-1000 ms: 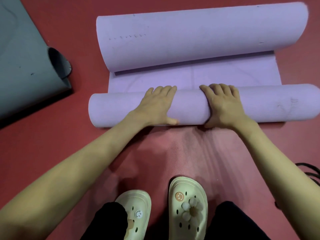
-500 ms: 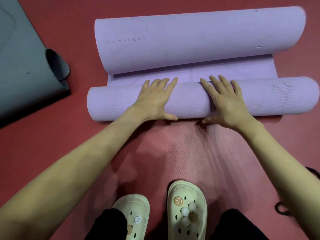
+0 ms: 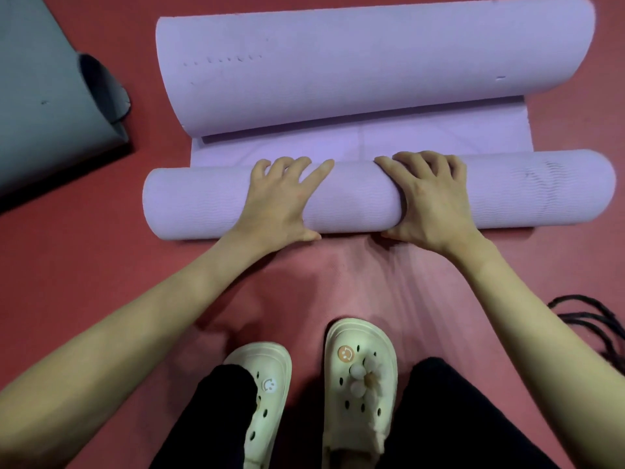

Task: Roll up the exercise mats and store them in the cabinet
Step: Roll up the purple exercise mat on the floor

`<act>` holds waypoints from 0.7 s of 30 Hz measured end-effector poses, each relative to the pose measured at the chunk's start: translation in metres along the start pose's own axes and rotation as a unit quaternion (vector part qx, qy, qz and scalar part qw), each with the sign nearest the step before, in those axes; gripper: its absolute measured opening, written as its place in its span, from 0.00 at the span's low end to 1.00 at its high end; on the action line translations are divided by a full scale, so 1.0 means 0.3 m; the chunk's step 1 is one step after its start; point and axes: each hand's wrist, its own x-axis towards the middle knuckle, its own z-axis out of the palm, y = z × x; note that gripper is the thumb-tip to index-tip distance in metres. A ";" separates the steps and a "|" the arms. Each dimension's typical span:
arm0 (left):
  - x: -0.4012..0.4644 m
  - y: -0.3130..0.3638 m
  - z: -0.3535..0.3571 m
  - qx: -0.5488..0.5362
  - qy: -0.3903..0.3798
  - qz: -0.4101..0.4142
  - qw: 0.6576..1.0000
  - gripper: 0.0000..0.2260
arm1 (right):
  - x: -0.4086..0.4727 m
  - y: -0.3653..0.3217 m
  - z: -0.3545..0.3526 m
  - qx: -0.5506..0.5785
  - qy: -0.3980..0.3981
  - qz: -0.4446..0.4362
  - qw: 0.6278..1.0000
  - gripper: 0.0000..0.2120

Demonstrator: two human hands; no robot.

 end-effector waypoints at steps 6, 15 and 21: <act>-0.190 -0.008 0.008 -0.023 -0.009 -0.012 1.000 0.51 | -0.114 -0.114 0.011 0.018 -0.013 -0.012 1.000 0.47; -0.242 0.062 0.017 -0.022 -0.033 -0.046 0.998 0.52 | -0.067 -0.130 -0.015 -0.004 -0.135 -0.010 0.991 0.54; -0.191 0.010 0.025 0.014 -0.034 -0.022 0.999 0.53 | -0.003 -0.120 -0.042 0.011 -0.193 -0.026 0.981 0.59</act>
